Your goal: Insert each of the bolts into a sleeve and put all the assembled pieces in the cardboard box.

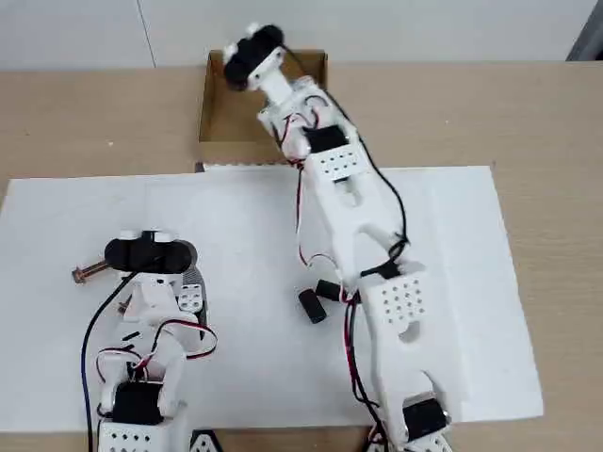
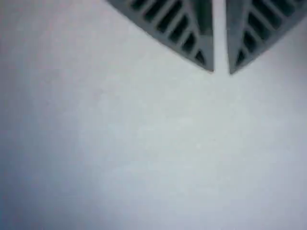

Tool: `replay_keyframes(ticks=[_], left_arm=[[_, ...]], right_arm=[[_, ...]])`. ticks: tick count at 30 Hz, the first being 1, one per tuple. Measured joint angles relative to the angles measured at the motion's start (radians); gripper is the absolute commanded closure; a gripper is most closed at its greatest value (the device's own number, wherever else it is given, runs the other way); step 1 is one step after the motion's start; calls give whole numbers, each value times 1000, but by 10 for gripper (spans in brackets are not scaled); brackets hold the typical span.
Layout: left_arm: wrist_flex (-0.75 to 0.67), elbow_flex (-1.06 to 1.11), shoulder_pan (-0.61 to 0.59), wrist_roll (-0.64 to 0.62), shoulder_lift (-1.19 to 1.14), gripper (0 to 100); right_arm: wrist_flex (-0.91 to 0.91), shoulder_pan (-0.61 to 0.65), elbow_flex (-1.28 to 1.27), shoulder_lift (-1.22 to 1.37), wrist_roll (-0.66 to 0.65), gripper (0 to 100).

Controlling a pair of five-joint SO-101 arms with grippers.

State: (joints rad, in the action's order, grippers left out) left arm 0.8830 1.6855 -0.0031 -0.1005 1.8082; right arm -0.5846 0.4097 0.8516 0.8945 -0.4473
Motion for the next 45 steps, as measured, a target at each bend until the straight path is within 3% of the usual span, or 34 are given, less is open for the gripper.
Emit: replay_keyframes(ticks=[3, 19, 26, 34, 45], left_arm=[[0, 0, 0, 0, 0, 995], [0, 0, 0, 0, 0, 995], [0, 0, 0, 0, 0, 995], [0, 0, 0, 0, 0, 995], [0, 0, 0, 0, 0, 995]], right_arm=[[-2, 20, 32, 38, -15, 850], [-54, 43, 37, 25, -17, 992], [-328, 35, 37, -163, -8, 995], [-611, 14, 37, -376, 190, 995], [-985, -25, 66, -628, 318, 995]])
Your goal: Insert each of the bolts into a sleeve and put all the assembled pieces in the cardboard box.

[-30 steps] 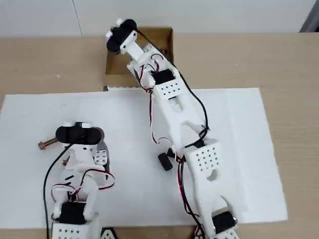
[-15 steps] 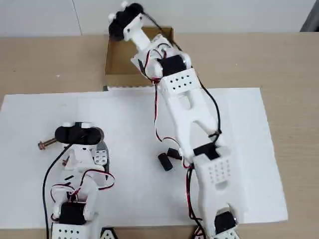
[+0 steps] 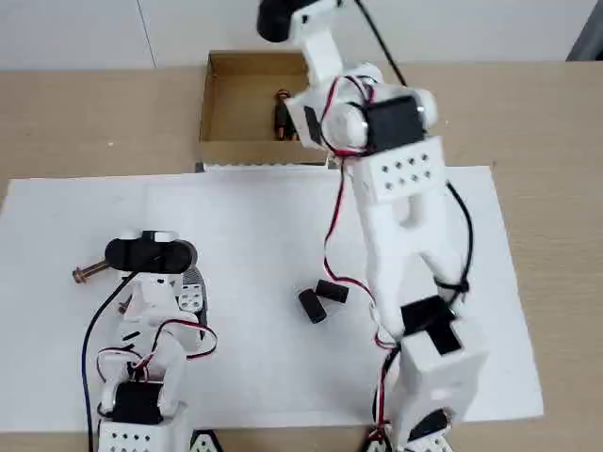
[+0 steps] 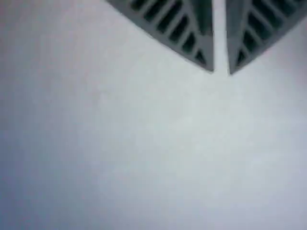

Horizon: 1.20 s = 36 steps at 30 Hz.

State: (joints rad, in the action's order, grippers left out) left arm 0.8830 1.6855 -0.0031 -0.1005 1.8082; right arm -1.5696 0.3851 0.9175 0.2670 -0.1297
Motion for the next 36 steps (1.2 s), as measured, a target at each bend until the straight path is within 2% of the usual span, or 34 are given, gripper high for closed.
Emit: replay_keyframes(ticks=[3, 7, 12, 19, 29, 36], left_arm=[[0, 0, 0, 0, 0, 995], [0, 0, 0, 0, 0, 995], [0, 0, 0, 0, 0, 995], [0, 0, 0, 0, 0, 995], [0, 0, 0, 0, 0, 995], [0, 0, 0, 0, 0, 995]], right_arm=[[-83, -3, 0, -66, 43, 995], [-103, -5, -8, -164, 63, 995], [-104, -5, -170, -347, 66, 995], [-94, -6, -626, -666, 72, 994], [140, -6, -1330, -1016, 100, 994], [341, -6, -1760, -1160, 100, 994]])
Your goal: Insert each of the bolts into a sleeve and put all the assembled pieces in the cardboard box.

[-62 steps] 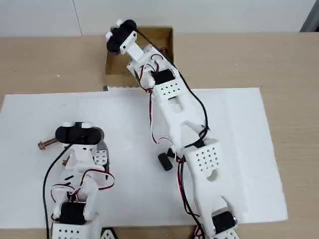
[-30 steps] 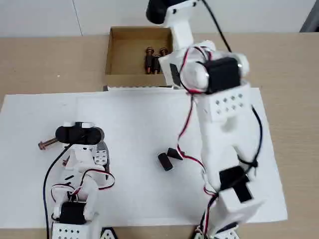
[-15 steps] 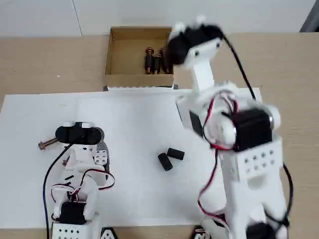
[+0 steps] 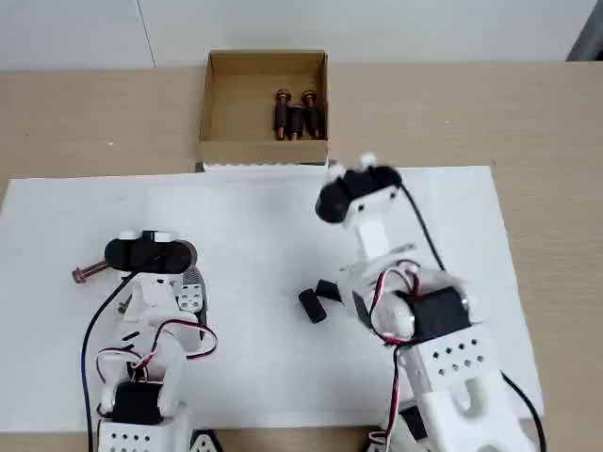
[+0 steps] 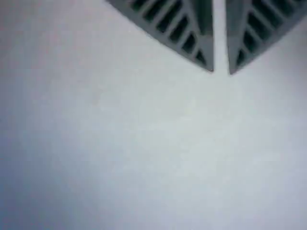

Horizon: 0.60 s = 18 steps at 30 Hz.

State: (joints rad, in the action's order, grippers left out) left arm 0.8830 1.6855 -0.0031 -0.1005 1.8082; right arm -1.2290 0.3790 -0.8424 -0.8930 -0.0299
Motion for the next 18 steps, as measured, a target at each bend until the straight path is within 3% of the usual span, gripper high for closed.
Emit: replay_keyframes(ticks=[3, 15, 18], left_arm=[[0, 0, 0, 0, 0, 995], [0, 0, 0, 0, 0, 995], [0, 0, 0, 0, 0, 995]], right_arm=[[64, 0, -118, -6, -28, 994], [157, 2, -158, -8, -411, 993], [157, 2, -158, 34, -460, 937]])
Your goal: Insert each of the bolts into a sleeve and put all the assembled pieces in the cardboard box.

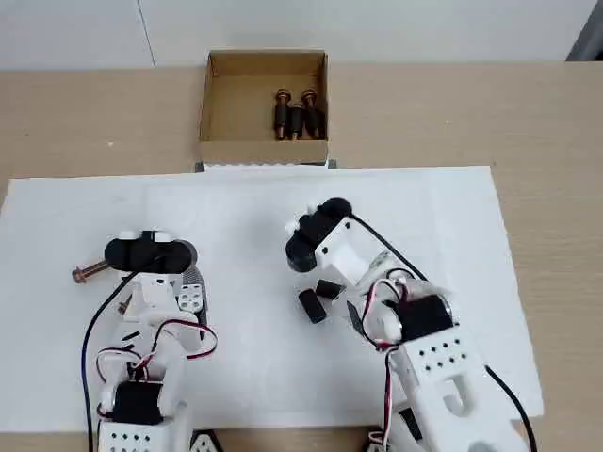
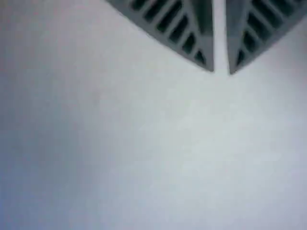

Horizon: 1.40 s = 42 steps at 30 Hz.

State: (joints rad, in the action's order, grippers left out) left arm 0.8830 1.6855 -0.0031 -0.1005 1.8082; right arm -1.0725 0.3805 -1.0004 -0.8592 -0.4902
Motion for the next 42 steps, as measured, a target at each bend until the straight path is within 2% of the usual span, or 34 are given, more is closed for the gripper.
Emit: replay_keyframes(ticks=[3, 11, 15, 20, 29, 42], left_arm=[[0, 0, 0, 0, 0, 995], [0, 0, 0, 0, 0, 995], [0, 0, 0, 0, 0, 995], [9, 0, 0, -3, 0, 995], [9, 0, 0, -3, 0, 995], [9, 0, 0, -3, 0, 995]], right_arm=[[-2, 0, 2, 92, -34, 879], [-29, 3, 146, 351, -46, 876], [-29, 43, 215, 430, -46, 876], [-29, 84, 249, 491, -72, 876], [-21, 78, 258, 572, -114, 879], [80, 78, 259, 687, -138, 888]])
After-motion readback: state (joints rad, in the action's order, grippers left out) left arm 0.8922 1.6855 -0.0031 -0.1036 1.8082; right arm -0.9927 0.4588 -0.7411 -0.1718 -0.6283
